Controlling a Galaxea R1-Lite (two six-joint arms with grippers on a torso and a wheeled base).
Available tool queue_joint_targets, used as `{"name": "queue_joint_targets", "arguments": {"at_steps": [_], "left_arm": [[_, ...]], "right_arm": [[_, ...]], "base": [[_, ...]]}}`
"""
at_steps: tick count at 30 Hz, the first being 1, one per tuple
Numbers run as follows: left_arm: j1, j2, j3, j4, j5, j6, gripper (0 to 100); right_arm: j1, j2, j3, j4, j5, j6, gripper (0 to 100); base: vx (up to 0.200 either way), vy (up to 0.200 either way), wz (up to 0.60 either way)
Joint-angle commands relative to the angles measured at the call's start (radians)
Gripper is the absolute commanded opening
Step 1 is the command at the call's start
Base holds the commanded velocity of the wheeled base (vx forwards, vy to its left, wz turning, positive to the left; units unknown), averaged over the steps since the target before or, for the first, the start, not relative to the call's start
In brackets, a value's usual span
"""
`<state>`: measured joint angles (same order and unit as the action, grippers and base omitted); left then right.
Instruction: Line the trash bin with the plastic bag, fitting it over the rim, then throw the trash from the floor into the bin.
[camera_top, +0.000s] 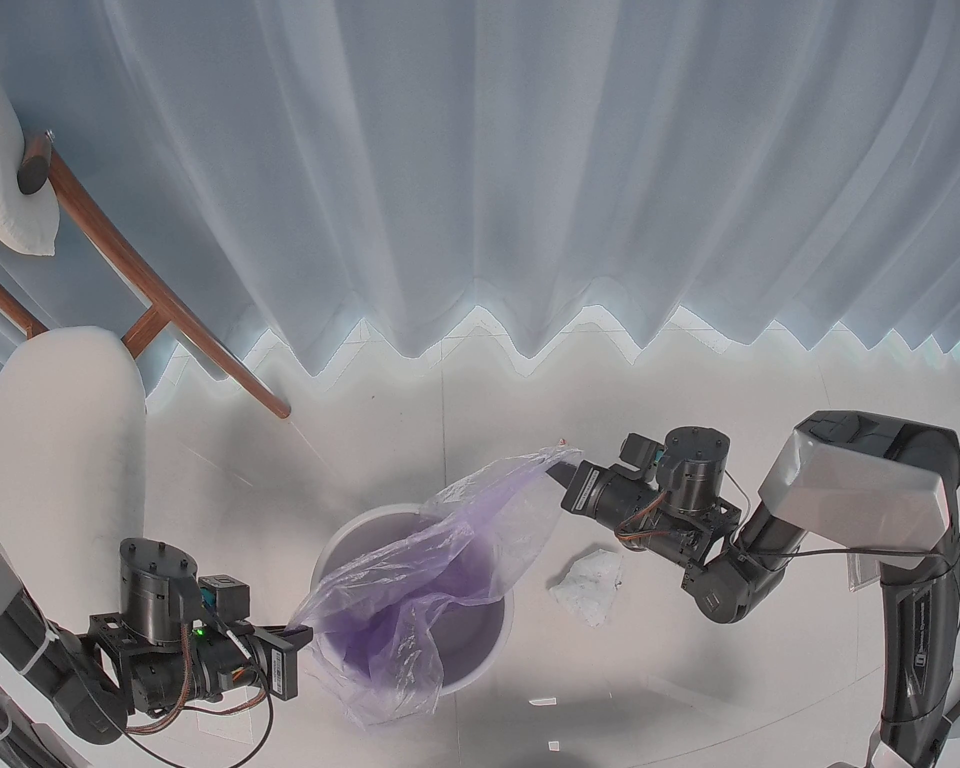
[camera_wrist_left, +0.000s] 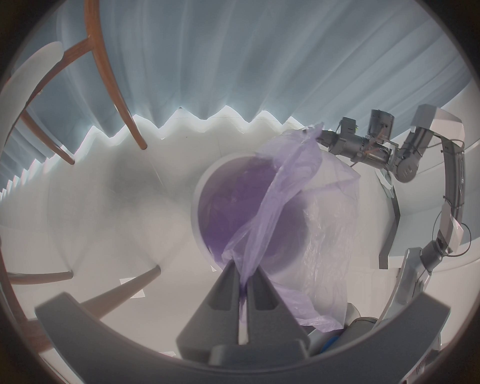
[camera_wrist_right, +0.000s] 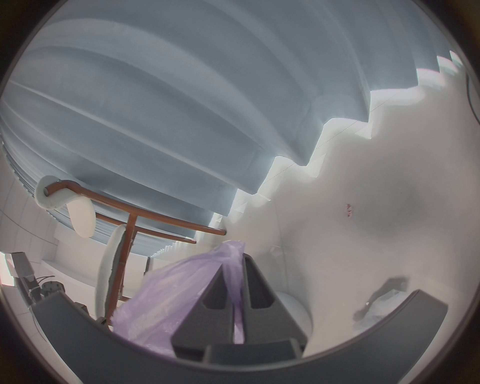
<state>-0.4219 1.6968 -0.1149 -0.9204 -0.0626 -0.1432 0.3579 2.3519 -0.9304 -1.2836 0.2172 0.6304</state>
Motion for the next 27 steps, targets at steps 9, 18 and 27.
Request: {"name": "queue_joint_targets", "arguments": {"at_steps": [9,18,27], "left_arm": [[0.091,0.086,-0.060,-0.015,-0.003,-0.004,0],[0.137,0.089,-0.121,-0.015,-0.008,-0.013,0],[0.149,0.092,-0.141,-0.014,0.003,-0.033,0]], "right_arm": [[0.046,0.109,-0.044,-0.137,-0.001,0.037,0],[0.050,0.184,-0.171,-0.145,-0.087,0.078,0],[0.049,0.213,-0.265,-0.042,-0.171,0.098,0]], "base": [[0.000,0.000,0.00],[0.000,0.000,0.00],[0.000,0.000,0.00]]}}
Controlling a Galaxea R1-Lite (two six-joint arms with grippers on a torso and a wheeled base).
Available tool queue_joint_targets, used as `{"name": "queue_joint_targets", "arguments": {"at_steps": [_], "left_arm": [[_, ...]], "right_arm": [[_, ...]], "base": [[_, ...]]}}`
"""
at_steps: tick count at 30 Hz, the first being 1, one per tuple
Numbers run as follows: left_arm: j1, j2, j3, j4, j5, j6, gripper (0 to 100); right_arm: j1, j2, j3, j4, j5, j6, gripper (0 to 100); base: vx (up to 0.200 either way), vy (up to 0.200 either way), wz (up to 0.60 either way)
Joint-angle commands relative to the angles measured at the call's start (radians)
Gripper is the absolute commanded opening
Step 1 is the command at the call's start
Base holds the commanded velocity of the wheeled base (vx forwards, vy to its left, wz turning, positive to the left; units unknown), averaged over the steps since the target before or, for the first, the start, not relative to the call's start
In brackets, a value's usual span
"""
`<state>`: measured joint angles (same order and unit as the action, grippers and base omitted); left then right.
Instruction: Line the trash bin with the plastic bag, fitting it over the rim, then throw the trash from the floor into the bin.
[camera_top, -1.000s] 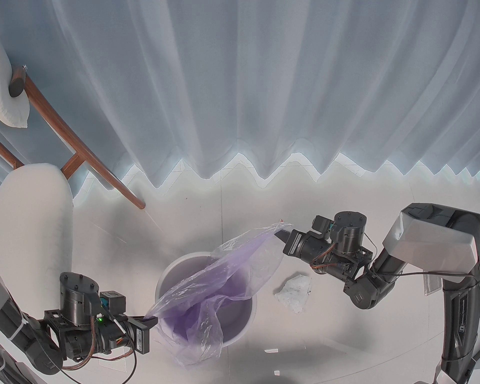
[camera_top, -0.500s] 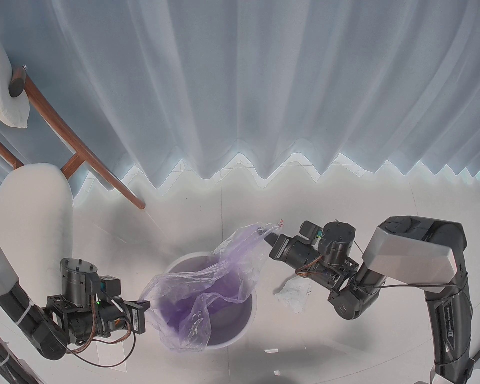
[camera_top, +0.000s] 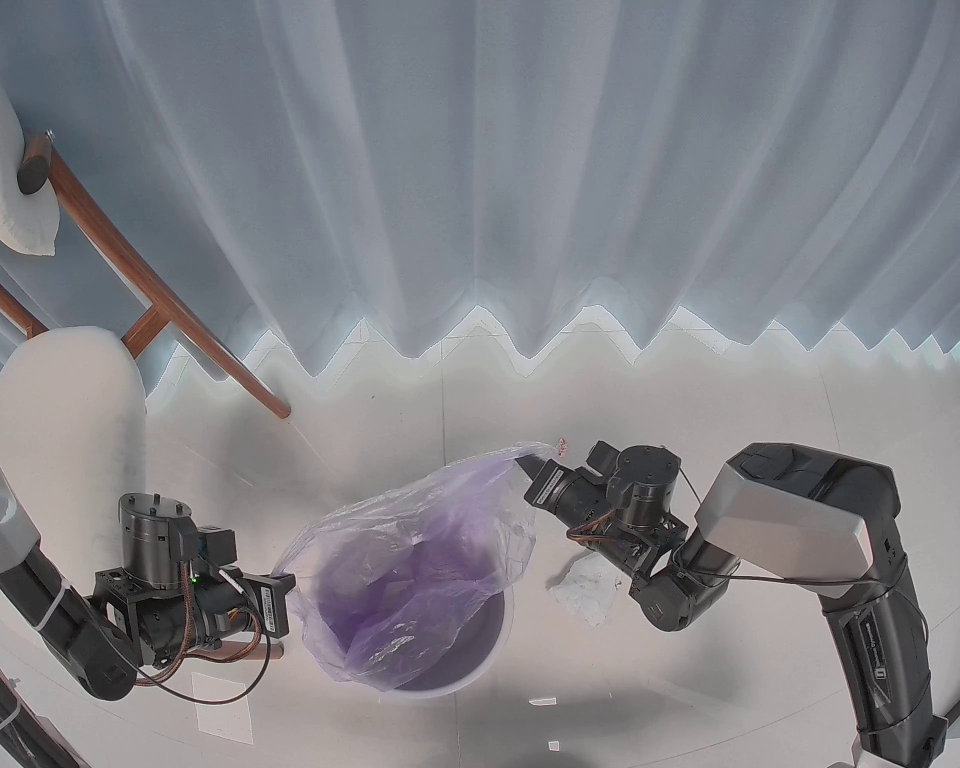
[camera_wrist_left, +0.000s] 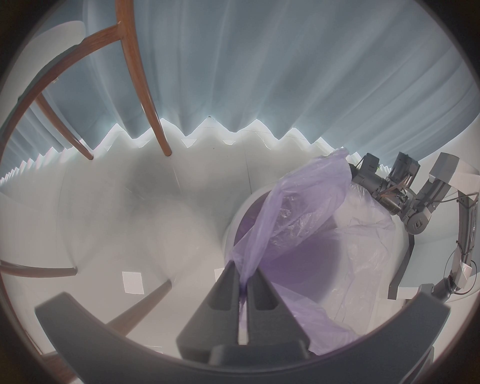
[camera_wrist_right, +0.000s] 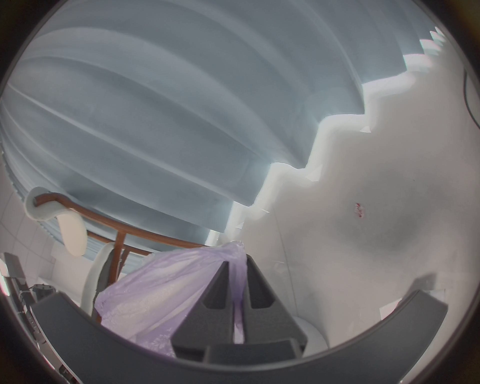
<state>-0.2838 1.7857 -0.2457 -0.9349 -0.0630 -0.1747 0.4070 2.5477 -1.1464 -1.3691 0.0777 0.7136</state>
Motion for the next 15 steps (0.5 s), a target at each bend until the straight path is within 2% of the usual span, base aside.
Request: {"name": "queue_joint_targets", "arguments": {"at_steps": [1,15], "left_arm": [[0.014,0.006,-0.010,0.001,0.003,-0.002,0],[0.043,0.058,-0.052,-0.001,0.035,-0.005,0]], "right_arm": [[-0.001,0.017,-0.056,0.051,-0.041,0.024,0],[0.001,0.029,-0.150,0.125,-0.110,0.133,0]], "base": [[0.000,0.000,0.00],[0.000,0.000,0.00]]}}
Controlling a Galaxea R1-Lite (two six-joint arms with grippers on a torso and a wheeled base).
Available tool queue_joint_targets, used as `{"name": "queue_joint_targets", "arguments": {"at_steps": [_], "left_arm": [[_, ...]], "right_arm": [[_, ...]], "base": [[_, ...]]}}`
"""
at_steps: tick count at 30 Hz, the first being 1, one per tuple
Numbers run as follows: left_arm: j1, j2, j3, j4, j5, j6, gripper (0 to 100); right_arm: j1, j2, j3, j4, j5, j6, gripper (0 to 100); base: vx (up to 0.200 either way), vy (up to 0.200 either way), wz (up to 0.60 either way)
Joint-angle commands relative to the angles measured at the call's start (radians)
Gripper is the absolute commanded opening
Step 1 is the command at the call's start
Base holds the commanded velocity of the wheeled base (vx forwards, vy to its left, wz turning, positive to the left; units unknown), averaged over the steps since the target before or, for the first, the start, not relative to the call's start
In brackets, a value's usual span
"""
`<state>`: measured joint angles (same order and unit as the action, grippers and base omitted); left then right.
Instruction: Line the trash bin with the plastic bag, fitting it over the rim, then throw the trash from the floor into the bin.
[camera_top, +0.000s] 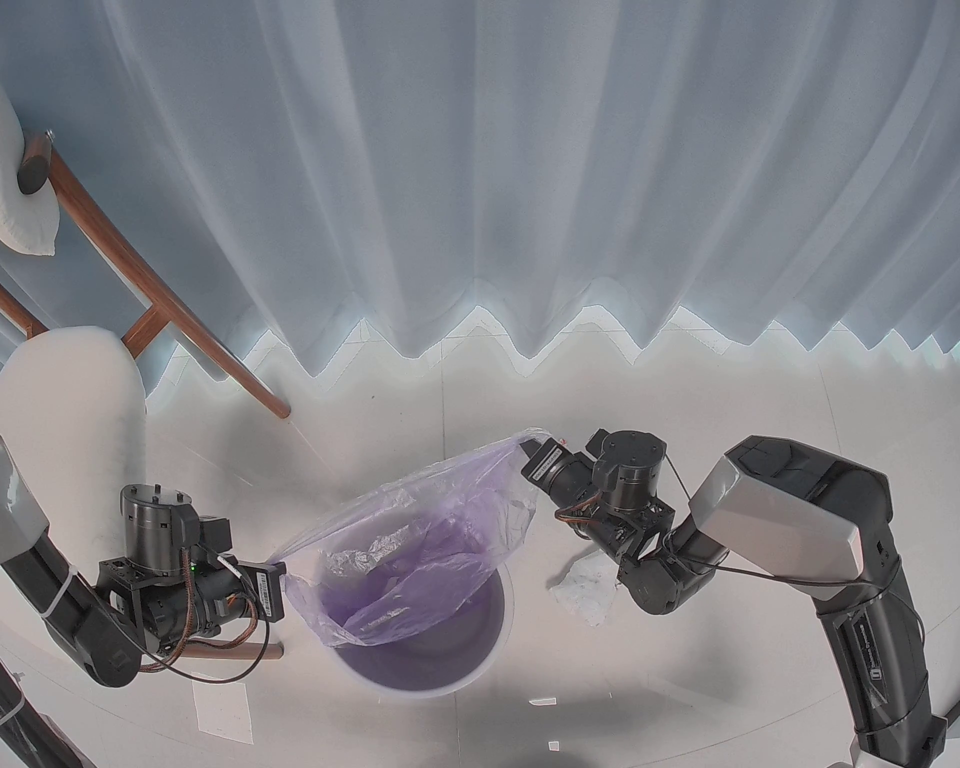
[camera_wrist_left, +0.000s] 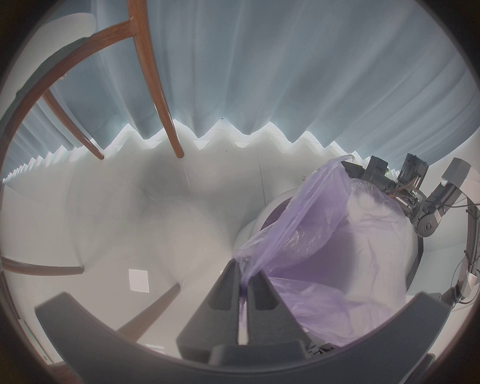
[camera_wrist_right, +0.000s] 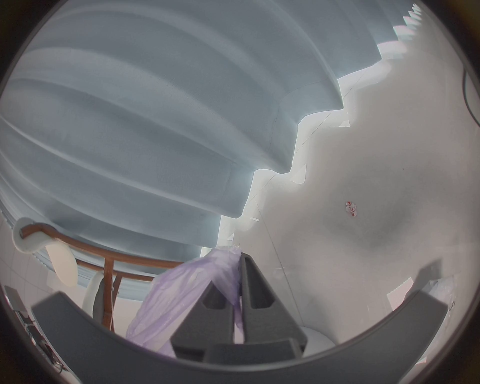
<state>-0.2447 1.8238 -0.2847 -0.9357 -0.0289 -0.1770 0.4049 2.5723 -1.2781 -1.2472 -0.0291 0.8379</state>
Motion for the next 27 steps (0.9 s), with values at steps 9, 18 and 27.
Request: {"name": "queue_joint_targets", "arguments": {"at_steps": [9,18,27], "left_arm": [[0.042,0.106,-0.041,-0.005,0.003,-0.016,0],[0.042,0.164,-0.010,-0.118,-0.003,-0.013,0],[0.039,0.153,-0.001,-0.121,-0.006,-0.007,0]], "right_arm": [[0.005,0.017,-0.023,0.015,-0.005,0.012,0],[0.015,0.040,-0.017,-0.001,-0.002,0.009,0],[0.015,-0.060,0.072,-0.044,0.006,0.013,100]], "base": [[0.000,0.000,0.00],[0.000,0.000,0.00],[0.000,0.000,0.00]]}}
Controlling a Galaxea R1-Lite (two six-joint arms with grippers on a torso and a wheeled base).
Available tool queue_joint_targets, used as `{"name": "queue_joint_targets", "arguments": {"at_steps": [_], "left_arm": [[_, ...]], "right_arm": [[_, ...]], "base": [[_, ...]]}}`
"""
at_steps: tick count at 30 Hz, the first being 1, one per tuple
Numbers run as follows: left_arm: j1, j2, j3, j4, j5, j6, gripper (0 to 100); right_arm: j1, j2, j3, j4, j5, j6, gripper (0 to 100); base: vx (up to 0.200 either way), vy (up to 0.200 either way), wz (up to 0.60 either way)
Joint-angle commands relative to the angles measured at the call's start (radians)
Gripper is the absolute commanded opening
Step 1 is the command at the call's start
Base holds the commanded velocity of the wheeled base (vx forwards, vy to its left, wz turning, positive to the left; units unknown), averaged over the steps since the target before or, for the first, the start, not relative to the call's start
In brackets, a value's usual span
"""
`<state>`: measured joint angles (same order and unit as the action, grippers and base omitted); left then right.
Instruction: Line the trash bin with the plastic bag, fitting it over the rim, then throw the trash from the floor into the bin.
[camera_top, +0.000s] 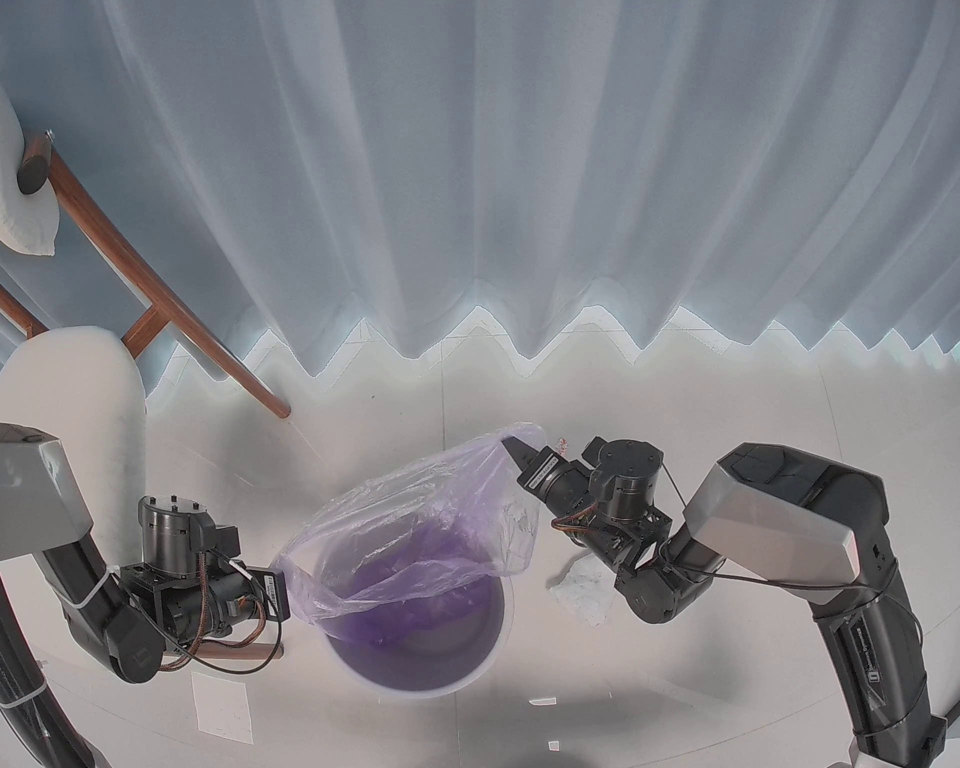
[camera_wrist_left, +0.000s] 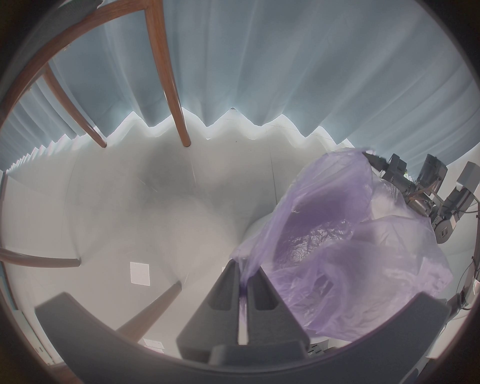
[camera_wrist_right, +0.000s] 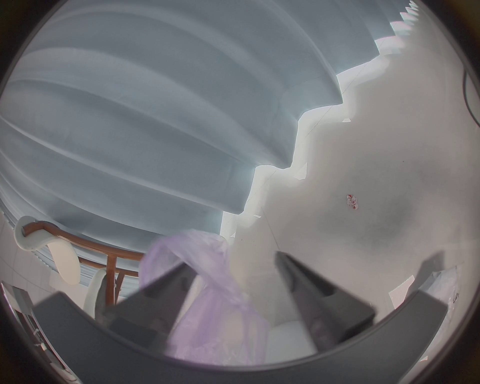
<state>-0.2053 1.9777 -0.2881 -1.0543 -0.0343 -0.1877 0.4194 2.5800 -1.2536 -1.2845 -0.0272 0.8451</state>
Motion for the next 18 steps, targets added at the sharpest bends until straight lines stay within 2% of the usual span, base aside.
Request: {"name": "queue_joint_targets", "arguments": {"at_steps": [1,3,5,11,18], "left_arm": [[-0.002,-0.002,0.004,-0.004,-0.001,0.004,0],[-0.003,-0.006,0.006,-0.009,-0.001,0.004,0],[-0.006,-0.019,0.012,-0.013,-0.001,0.002,0],[-0.006,-0.020,0.014,-0.015,0.001,0.005,0],[-0.002,-0.023,0.017,-0.016,0.001,0.020,0]], "right_arm": [[-0.001,-0.089,0.065,-0.004,0.010,0.006,100],[-0.002,-0.113,0.088,-0.001,0.026,0.006,100],[-0.010,-0.179,0.151,0.017,0.086,0.006,100],[-0.024,-0.264,0.255,0.122,0.208,0.003,100],[-0.034,-0.317,0.272,0.275,0.221,-0.004,100]], "base": [[0.000,0.000,0.00],[0.000,0.000,0.00],[0.000,0.000,0.00],[0.000,0.000,0.00],[0.000,0.000,0.00]]}}
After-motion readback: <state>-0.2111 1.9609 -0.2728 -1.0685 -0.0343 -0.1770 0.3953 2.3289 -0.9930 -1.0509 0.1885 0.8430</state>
